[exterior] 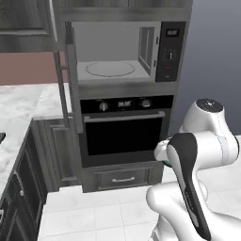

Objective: Pick the mug from the counter and place it inside the microwave. Then close the microwave.

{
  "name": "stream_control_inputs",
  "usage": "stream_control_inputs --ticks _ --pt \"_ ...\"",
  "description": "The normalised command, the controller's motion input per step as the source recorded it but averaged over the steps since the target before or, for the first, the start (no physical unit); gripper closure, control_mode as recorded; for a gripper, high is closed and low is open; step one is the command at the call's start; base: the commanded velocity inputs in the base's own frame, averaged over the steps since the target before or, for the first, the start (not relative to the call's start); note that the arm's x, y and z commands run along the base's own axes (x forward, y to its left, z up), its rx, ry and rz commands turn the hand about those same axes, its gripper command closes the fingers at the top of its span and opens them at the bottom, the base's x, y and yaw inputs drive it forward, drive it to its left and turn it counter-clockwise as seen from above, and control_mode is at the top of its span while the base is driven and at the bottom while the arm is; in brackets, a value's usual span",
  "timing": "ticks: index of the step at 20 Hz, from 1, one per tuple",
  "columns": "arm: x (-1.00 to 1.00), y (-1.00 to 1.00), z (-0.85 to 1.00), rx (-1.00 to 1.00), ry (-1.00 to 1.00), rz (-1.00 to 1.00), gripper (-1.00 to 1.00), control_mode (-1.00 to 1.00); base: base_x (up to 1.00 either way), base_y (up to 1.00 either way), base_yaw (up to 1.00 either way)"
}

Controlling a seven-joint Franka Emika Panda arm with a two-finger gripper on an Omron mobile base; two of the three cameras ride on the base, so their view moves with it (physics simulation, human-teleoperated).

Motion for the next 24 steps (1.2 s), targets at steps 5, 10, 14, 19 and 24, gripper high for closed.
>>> stream_control_inputs --ticks 5,10,14,19,24 --pt "0.00 0.00 0.00 0.00 0.00 0.00 1.00 1.00 0.62 0.00 -0.27" --pt "0.00 0.00 0.00 0.00 0.00 0.00 1.00 1.00 0.79 -0.01 -0.14" --pt "0.00 0.00 0.00 0.00 0.00 0.00 1.00 1.00 0.30 0.00 0.00" --pt "0.00 0.00 0.00 0.00 0.00 0.00 1.00 1.00 0.00 0.17 0.02" --pt "0.00 0.00 0.00 0.00 0.00 0.00 1.00 1.00 0.23 0.21 0.09"
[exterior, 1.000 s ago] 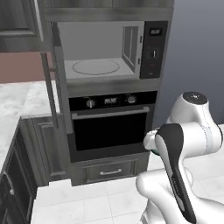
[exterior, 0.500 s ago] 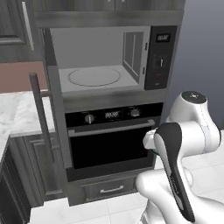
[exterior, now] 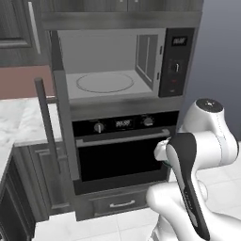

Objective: Pick the mug from the counter and place it inside the microwave. Then close the microwave.

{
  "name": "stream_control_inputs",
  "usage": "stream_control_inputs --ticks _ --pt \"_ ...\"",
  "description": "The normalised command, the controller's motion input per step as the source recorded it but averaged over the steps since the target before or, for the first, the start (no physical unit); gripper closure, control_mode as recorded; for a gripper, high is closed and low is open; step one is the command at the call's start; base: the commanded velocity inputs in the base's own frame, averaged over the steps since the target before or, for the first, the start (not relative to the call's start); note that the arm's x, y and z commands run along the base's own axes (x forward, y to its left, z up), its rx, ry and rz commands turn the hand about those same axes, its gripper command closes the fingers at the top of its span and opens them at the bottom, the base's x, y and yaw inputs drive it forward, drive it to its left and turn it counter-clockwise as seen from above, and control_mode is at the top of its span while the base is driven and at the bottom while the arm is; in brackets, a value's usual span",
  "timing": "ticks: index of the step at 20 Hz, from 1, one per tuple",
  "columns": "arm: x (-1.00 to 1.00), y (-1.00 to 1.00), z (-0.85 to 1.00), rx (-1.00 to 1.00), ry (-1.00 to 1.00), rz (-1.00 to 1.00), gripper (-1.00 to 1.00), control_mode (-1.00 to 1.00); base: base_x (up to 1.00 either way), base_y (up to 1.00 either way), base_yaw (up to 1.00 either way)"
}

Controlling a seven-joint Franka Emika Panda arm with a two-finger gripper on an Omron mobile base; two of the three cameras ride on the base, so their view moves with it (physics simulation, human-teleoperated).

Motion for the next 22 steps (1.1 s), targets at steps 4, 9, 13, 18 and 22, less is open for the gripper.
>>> stream_control_inputs --ticks 4,9,13,18,22 --pt "0.00 0.00 0.00 0.00 0.00 0.00 1.00 1.00 0.44 0.16 0.11" --pt "0.00 0.00 0.00 0.00 0.00 0.00 1.00 1.00 0.28 0.28 0.06" --pt "0.00 0.00 0.00 0.00 0.00 0.00 1.00 1.00 0.01 0.37 0.09" --pt "0.00 0.00 0.00 0.00 0.00 0.00 1.00 1.00 0.04 0.12 0.05" --pt "0.00 0.00 0.00 0.00 0.00 0.00 1.00 1.00 0.04 0.17 0.00"
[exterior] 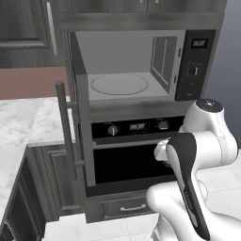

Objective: Pick the mug from the counter and place it inside the microwave. Then close the microwave.

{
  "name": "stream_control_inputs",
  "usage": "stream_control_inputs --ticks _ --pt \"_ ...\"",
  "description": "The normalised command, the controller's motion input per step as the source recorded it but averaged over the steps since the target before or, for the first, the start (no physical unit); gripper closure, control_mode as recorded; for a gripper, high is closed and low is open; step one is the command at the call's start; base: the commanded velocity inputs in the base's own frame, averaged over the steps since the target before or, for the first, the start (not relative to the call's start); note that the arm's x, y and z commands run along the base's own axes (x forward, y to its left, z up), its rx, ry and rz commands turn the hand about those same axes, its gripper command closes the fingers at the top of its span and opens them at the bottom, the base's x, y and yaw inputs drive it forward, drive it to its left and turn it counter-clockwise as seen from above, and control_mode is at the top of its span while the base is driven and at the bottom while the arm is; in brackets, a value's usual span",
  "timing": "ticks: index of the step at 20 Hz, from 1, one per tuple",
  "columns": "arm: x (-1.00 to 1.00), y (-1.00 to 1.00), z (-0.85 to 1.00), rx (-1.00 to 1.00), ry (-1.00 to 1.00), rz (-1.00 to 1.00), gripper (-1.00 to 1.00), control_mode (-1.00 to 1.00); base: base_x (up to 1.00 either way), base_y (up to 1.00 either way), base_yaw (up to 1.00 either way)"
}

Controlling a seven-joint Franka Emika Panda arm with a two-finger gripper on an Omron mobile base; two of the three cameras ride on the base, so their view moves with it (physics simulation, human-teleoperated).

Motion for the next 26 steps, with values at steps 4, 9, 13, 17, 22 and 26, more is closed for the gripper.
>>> stream_control_inputs --ticks 4,9,13,17,22,26 --pt "0.00 0.00 0.00 0.00 0.00 0.00 1.00 1.00 0.26 0.26 0.02" --pt "0.00 0.00 0.00 0.00 0.00 0.00 1.00 1.00 0.28 0.23 0.04" --pt "0.00 0.00 0.00 0.00 0.00 0.00 1.00 1.00 0.22 0.12 -0.04" --pt "0.00 0.00 0.00 0.00 0.00 0.00 1.00 1.00 0.22 0.20 -0.11" --pt "0.00 0.00 0.00 0.00 0.00 0.00 1.00 1.00 0.14 0.15 -0.10" --pt "0.00 0.00 0.00 0.00 0.00 0.00 1.00 1.00 0.00 0.00 0.00"
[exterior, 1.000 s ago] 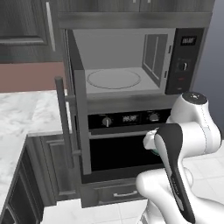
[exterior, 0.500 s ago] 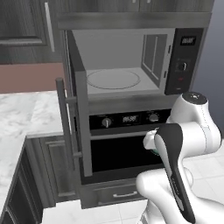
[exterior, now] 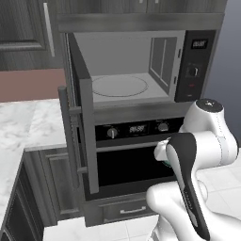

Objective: Pick the mug from the counter and place it inside the microwave. Then close the microwave.

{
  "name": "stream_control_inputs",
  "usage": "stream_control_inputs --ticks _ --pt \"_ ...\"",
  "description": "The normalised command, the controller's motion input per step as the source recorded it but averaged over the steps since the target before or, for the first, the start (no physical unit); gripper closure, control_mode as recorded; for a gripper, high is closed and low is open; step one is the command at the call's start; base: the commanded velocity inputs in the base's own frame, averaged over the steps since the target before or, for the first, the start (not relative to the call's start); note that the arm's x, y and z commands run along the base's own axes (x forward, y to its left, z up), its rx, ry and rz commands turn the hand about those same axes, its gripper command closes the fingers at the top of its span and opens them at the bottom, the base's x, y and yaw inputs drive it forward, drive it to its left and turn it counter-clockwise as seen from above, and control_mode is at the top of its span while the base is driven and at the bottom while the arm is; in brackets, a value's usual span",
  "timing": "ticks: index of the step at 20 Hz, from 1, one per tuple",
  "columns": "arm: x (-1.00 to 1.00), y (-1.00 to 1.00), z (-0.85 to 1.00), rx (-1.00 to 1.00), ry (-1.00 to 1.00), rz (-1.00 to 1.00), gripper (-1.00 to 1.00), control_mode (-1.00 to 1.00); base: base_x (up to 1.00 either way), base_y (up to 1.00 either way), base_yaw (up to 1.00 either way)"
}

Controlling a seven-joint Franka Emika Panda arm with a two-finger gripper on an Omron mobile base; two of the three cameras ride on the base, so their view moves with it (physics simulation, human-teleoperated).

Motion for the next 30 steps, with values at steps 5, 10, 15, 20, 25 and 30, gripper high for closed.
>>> stream_control_inputs --ticks 5,10,15,20,25,30 --pt "0.00 0.00 0.00 0.00 0.00 0.00 1.00 -1.00 0.00 0.00 0.00" --pt "0.00 0.15 0.00 0.00 0.00 0.11 1.00 -1.00 0.00 0.00 0.00" --pt "0.07 0.29 0.00 0.00 0.00 0.32 1.00 -1.00 0.00 0.00 0.00" --pt "0.40 0.25 -0.01 -0.02 -0.05 0.15 1.00 -1.00 0.00 0.00 0.00" --pt "0.38 0.01 0.20 0.00 -0.06 0.01 1.00 -1.00 0.00 0.00 0.00" --pt "0.10 0.00 0.31 0.00 -0.16 0.00 1.00 -1.00 0.00 0.00 0.00"
